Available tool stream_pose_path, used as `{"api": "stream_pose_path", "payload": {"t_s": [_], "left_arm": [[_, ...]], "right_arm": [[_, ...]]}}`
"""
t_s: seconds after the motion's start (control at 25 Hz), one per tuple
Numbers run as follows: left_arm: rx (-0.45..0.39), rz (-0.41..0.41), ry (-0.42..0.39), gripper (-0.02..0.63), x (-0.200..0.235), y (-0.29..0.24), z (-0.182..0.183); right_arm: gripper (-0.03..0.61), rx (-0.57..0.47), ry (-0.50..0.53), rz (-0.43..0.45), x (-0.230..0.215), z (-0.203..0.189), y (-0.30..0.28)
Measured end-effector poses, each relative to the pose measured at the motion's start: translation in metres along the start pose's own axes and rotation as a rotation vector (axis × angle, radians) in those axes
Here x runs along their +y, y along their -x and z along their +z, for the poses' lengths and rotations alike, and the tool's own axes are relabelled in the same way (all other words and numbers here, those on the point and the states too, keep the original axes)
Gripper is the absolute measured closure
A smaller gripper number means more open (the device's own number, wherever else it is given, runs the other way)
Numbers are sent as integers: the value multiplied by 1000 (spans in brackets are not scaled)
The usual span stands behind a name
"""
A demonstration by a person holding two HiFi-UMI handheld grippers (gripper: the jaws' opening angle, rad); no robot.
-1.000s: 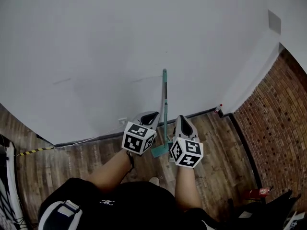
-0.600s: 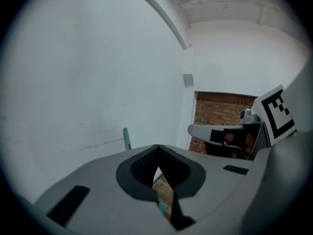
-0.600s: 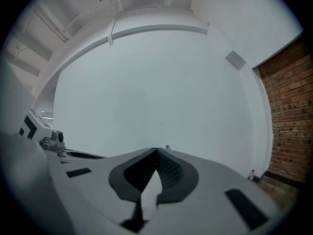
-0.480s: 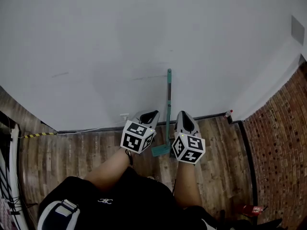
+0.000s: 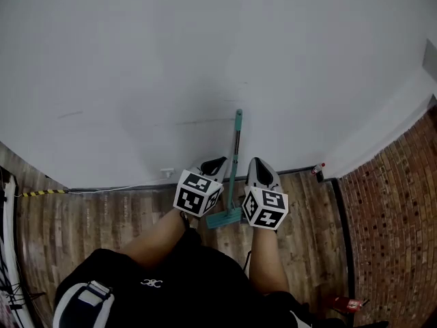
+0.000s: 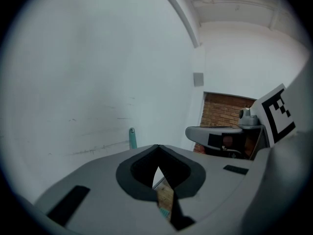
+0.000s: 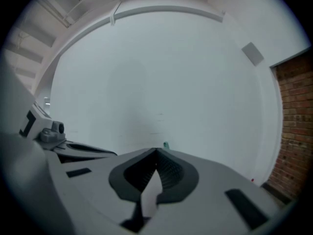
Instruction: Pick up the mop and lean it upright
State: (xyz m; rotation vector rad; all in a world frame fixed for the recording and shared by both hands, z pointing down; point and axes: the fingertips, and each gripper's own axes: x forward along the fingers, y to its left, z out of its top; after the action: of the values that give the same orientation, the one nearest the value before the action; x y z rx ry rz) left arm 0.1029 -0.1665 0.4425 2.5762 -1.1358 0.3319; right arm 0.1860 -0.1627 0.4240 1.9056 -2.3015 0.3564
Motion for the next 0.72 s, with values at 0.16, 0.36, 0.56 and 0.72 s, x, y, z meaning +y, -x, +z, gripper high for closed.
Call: {"api": "stream_pose_path", "payload": {"t_s": [0.16,0.36,0.56,0.72], "left_arm": [[7,-54,-11,615,16,-30,11],[10,-109,-7,615,38,-64,20],[13,-124,2,615,68,-85,22],[17,-122,12,615,85,-96,24]], "right_arm": [[572,42,29,-25,-4,-3,-37],[571,66,9,-15,-12,-6,-80],[567,81,36,-37,-15,-14,-120],[503,120,38,-28,-17,-22,-148]]}}
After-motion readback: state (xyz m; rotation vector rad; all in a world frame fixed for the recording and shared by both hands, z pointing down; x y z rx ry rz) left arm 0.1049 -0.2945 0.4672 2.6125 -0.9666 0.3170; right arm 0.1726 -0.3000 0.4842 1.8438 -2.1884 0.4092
